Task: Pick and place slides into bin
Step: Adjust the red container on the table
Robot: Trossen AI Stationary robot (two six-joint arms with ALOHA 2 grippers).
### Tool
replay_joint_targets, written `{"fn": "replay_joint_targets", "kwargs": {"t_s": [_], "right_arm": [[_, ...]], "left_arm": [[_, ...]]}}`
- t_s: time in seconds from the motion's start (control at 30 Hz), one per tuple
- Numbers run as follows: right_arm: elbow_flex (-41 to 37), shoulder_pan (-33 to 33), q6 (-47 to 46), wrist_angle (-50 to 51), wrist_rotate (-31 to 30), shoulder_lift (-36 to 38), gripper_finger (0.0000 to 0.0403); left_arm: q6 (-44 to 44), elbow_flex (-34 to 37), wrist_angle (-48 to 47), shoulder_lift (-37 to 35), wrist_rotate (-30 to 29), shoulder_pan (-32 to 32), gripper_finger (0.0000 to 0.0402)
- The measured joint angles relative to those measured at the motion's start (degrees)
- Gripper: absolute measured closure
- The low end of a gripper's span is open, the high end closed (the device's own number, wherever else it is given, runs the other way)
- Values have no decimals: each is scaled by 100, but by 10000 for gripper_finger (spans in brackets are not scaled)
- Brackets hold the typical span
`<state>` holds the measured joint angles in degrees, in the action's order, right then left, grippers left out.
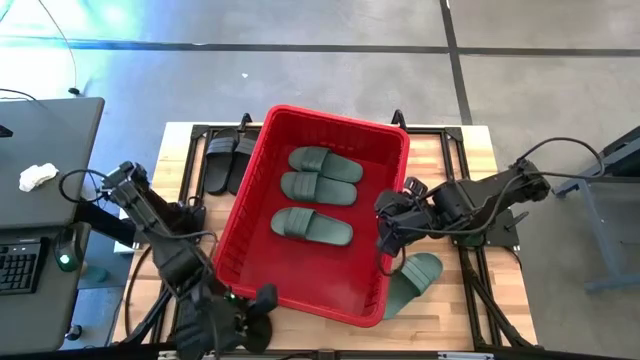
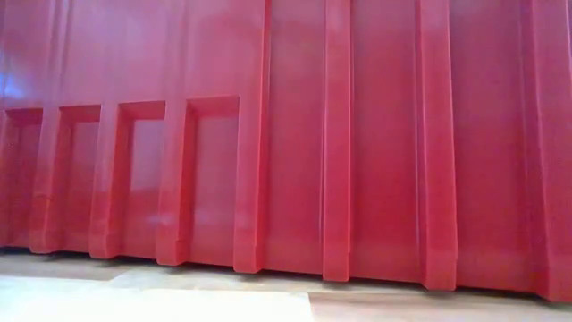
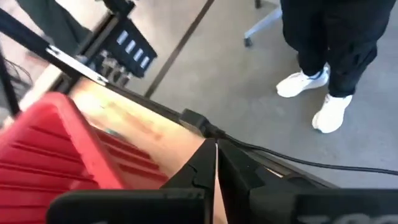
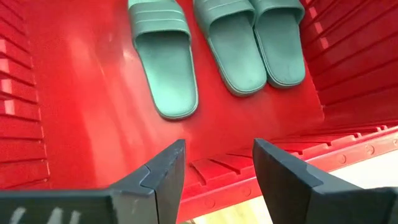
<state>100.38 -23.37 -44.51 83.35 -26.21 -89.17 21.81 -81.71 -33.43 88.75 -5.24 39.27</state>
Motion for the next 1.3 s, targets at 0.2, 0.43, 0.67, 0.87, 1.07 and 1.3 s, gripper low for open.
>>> {"fn": "replay_joint_targets", "kwargs": {"t_s": [0.2,0.43,0.67,0.87,1.07,1.3], "right_arm": [[0,-252,104,-11,128,0,224],[0,-892,-413,-96,553,0,224],[0,-1751,-1748,-92,719,0,224],[0,-2406,-3078,-96,800,-118,224],[0,-2834,-3397,-177,437,-589,224],[0,-2919,-2862,-1148,218,-1177,224]], "left_arm": [[-88,0,-136,416,-49,-127,393],[-128,-2,-38,882,18,-440,400],[-57,-13,180,994,110,-843,399],[292,-7,710,1005,-10,-1184,399],[484,-7,992,1005,58,-1471,400],[602,-7,1106,1004,203,-1727,400]]}}
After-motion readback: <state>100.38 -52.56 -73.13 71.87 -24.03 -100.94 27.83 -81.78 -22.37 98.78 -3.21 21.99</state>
